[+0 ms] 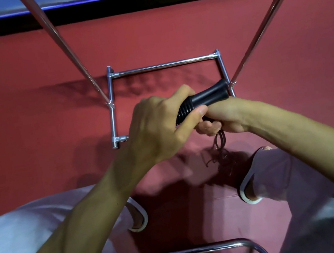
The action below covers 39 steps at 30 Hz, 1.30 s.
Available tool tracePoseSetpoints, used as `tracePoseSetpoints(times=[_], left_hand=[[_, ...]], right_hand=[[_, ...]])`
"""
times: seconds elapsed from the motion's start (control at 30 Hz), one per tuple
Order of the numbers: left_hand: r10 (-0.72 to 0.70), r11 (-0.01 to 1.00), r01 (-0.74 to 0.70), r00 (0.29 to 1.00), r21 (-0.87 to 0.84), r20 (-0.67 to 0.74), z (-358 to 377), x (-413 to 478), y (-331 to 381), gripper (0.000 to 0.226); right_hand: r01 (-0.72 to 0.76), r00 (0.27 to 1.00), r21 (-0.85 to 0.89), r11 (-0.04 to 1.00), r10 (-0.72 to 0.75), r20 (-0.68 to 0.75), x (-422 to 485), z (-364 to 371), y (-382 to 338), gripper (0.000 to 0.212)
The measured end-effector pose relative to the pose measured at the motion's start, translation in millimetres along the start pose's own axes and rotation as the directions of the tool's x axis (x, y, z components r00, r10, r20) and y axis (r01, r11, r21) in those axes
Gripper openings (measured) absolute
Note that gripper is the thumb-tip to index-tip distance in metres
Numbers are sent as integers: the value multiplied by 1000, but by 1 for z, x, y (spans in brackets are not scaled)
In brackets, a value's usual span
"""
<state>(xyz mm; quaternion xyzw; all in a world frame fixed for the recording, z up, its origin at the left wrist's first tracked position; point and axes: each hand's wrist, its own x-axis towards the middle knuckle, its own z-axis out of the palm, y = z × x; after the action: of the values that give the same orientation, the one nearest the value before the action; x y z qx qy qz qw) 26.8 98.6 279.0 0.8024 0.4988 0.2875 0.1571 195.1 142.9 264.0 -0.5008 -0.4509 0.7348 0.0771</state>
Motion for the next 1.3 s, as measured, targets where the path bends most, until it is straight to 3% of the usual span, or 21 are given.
tracePoseSetpoints(times=[0.1,0.2,0.27,0.33,0.43,0.47,0.5,0.57,0.6,0.63,0.67,0.77,0.9,0.93,1.0,1.07,1.13,1.17,1.2,1.23,1.3], left_hand=[[-129,986,121,989,-112,-70,0,4,-6,25],[-373,879,314,922,-358,-107,-3,13,-22,33],[-519,719,418,855,-555,-29,-7,20,-27,46],[-605,515,525,783,-678,146,-14,21,-28,56],[-596,271,639,699,-720,396,-22,19,-31,54],[-576,216,658,682,-721,450,-23,19,-32,56],[-561,178,672,669,-719,487,-24,20,-34,58],[-540,148,690,657,-709,526,-26,22,-37,60],[-533,157,693,659,-703,531,-28,23,-39,61],[-526,178,691,669,-701,525,-29,24,-40,63],[-529,207,685,679,-698,509,-30,25,-40,68],[-587,371,649,718,-664,374,-30,25,-33,63],[-652,486,625,725,-611,223,-27,26,-31,47],[-663,478,636,714,-606,227,-26,25,-34,46],[-680,438,670,683,-599,266,-28,25,-36,43],[-692,409,686,663,-602,286,-29,25,-37,42],[-701,387,694,649,-607,295,-30,25,-39,40],[-701,381,696,647,-609,300,-30,26,-39,40],[-699,386,698,648,-603,303,-29,26,-39,40],[-695,403,698,654,-592,298,-28,26,-39,40],[-677,468,681,686,-563,267,-25,25,-35,42]], right_hand=[[138,955,-144,980,-170,-242,-5,0,-5,44],[283,861,-271,920,-368,-350,-7,-10,-3,41],[394,715,-542,742,-618,-326,-12,-20,1,27],[371,546,-786,495,-801,-246,-14,-26,4,20],[358,366,-894,271,-921,-132,-14,-29,4,9],[374,382,-881,290,-914,-139,-14,-30,3,9],[415,452,-817,401,-870,-197,-16,-31,0,9],[450,734,-393,802,-583,-349,-22,-31,-11,10],[331,892,-59,942,-333,-307,-24,-32,-17,12],[143,974,189,972,-105,-200,-27,-32,-21,16],[-6,995,314,950,39,-97,-28,-33,-24,20],[-64,998,319,945,61,19,-24,-38,-22,24],[269,951,-35,963,-271,-147,-18,-33,-16,11],[372,883,-257,892,-425,-197,-17,-33,-14,8],[386,673,-752,534,-720,-166,-16,-34,-9,15],[307,499,-928,210,-866,-31,-13,-36,-5,10],[256,429,-962,101,-903,19,-13,-38,-5,13],[252,466,-958,136,-885,-3,-14,-38,-7,17],[287,560,-921,265,-826,-63,-16,-37,-9,22],[336,706,-806,487,-696,-127,-18,-36,-12,26],[250,950,-289,924,-292,-112,-23,-38,-20,27]])
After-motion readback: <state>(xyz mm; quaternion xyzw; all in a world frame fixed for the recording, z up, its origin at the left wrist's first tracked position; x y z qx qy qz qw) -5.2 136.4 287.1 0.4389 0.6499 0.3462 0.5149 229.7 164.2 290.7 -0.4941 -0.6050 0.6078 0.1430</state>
